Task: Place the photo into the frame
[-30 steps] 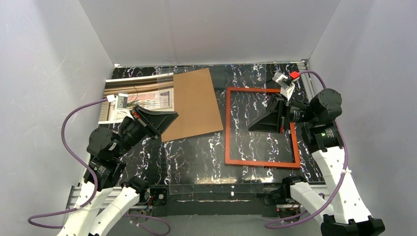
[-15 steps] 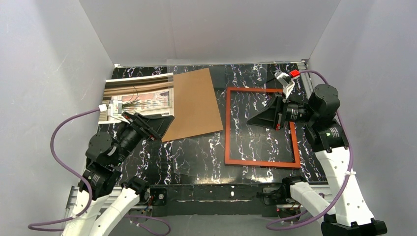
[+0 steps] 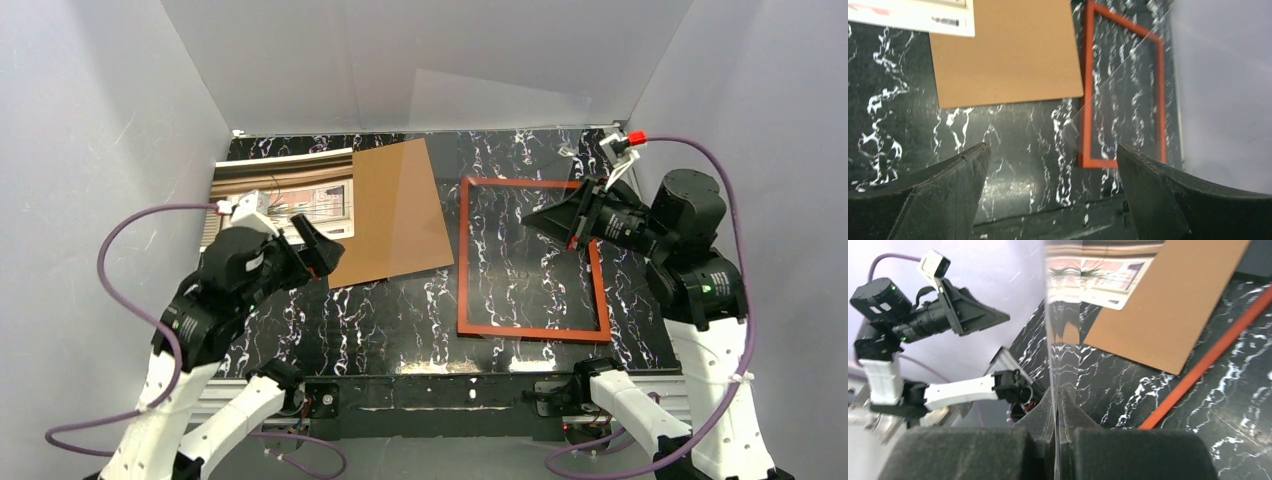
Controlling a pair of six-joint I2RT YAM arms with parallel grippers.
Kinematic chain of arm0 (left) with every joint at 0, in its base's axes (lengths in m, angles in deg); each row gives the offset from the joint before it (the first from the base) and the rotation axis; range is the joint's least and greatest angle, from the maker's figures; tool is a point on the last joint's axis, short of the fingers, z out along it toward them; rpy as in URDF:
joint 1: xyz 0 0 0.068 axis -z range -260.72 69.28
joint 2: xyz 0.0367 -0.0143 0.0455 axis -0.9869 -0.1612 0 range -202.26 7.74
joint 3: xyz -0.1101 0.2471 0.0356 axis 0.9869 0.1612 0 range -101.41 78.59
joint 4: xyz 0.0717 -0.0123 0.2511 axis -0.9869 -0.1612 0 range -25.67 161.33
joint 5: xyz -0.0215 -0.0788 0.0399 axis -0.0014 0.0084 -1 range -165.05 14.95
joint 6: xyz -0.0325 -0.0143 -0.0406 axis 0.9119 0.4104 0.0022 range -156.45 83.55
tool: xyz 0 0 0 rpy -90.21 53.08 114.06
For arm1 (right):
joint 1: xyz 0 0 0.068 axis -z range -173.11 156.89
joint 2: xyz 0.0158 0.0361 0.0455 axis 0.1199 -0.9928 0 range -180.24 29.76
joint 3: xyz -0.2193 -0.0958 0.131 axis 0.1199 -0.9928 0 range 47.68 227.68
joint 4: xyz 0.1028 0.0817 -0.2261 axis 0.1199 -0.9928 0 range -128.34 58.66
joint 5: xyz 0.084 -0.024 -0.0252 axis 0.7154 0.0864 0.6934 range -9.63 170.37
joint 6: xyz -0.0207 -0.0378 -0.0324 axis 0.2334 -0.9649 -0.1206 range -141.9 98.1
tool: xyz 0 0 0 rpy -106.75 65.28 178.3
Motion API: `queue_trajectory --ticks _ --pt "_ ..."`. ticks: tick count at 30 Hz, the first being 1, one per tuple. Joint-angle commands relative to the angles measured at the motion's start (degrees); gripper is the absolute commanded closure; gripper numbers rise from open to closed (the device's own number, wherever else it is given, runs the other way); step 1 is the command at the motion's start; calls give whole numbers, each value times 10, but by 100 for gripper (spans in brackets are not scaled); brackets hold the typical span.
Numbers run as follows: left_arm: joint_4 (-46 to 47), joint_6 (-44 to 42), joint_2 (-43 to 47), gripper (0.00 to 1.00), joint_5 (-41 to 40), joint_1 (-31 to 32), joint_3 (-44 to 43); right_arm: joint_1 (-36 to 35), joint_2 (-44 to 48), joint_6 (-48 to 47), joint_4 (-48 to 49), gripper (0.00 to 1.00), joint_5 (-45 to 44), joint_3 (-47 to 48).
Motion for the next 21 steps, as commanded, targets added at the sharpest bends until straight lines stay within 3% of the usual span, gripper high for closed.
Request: queue_trajectory --ticks 1,10,21 --pt "-104 -19 -87 2 47 1 -58 -2 9 -19 -67 99 -117 65" --pt "-127 19 -273 2 206 20 -107 -2 22 -72 -158 99 -264 84" --pt "-118 12 -475 2 87 205 -185 5 14 -109 -185 99 -360 -7"
